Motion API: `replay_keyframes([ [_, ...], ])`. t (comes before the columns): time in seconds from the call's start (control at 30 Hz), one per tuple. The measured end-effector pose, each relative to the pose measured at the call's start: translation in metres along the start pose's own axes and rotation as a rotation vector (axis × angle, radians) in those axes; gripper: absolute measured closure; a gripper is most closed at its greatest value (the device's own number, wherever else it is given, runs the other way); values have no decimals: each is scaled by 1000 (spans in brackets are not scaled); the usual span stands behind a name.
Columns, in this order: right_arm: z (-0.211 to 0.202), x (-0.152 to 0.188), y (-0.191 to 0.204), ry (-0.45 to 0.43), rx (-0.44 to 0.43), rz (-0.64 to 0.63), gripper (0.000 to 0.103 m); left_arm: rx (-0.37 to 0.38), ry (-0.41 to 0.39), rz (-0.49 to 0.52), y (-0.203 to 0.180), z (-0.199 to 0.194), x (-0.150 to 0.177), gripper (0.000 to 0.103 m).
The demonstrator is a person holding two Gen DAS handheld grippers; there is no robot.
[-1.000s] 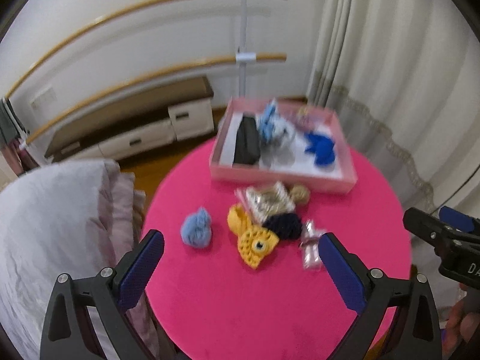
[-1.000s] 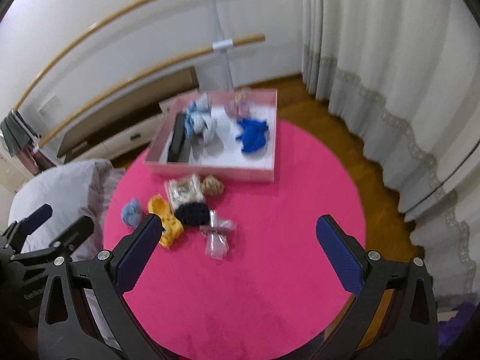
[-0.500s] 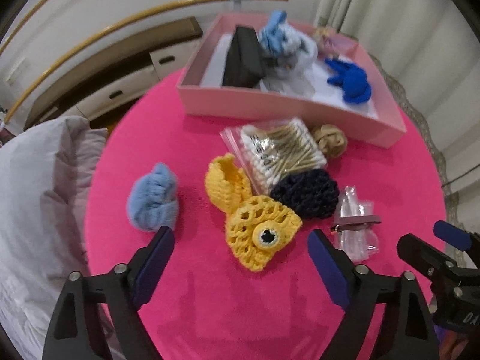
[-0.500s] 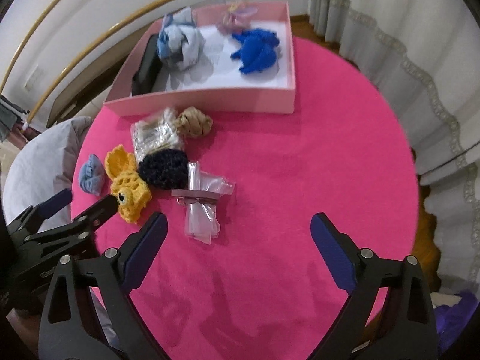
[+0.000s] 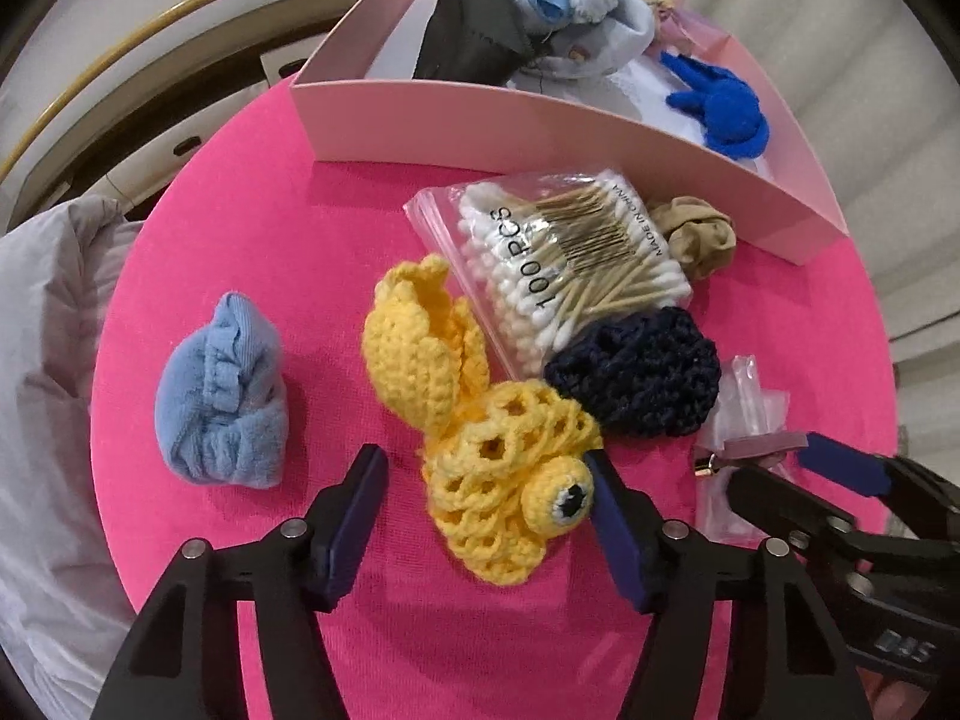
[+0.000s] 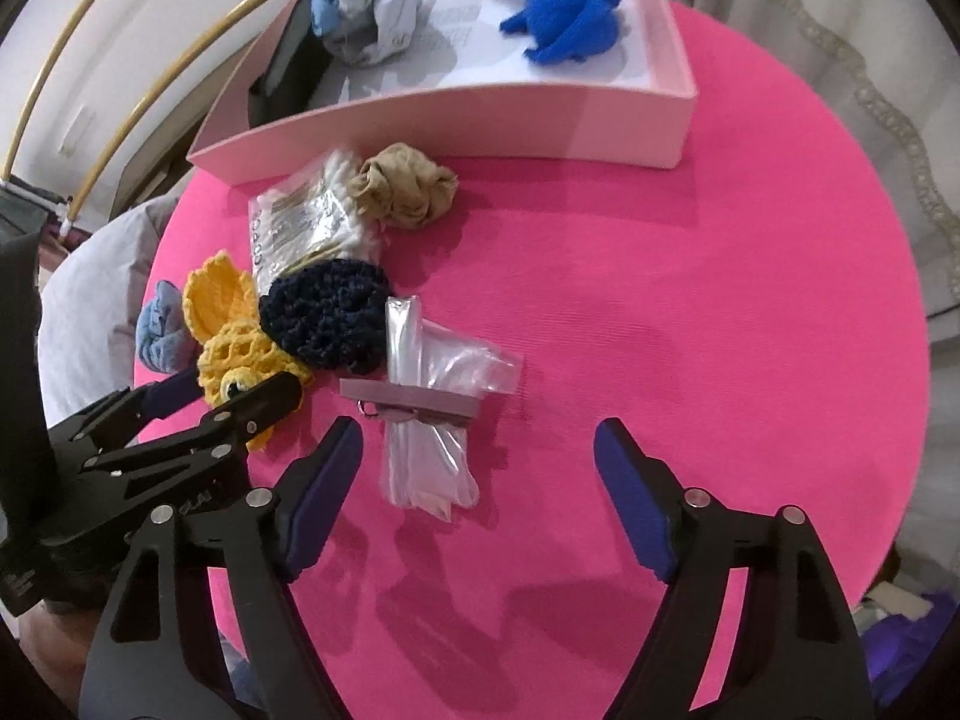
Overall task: Organize soft objects
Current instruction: 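Lower the left tool onto the yellow crochet while the right tool reaches the clear bag, then grasp the yellow crochet with the left tool while the right tool grasps the clear bag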
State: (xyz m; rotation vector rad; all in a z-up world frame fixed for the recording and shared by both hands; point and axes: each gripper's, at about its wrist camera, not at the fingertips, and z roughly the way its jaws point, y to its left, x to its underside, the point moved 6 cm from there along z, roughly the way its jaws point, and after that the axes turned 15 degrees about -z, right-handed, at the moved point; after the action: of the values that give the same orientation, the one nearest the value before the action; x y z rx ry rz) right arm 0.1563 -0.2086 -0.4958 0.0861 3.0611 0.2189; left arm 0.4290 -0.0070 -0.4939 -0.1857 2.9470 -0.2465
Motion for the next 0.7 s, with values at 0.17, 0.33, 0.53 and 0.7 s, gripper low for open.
replay_keyframes([
  [0.17, 10, -7, 3, 9, 7, -10, 32, 14, 4, -2, -3, 1, -3, 58],
  [0.33, 10, -10, 12, 4, -21, -46, 52, 31, 13, -9, -5, 1, -4, 70],
  [0.53, 8, -9, 19, -7, -83, -26, 76, 27, 5, -19, -6, -11, 3, 76],
  [0.7, -4, 1, 8, -23, -93, 4, 77, 26, -6, -20, -1, -27, 11, 77],
])
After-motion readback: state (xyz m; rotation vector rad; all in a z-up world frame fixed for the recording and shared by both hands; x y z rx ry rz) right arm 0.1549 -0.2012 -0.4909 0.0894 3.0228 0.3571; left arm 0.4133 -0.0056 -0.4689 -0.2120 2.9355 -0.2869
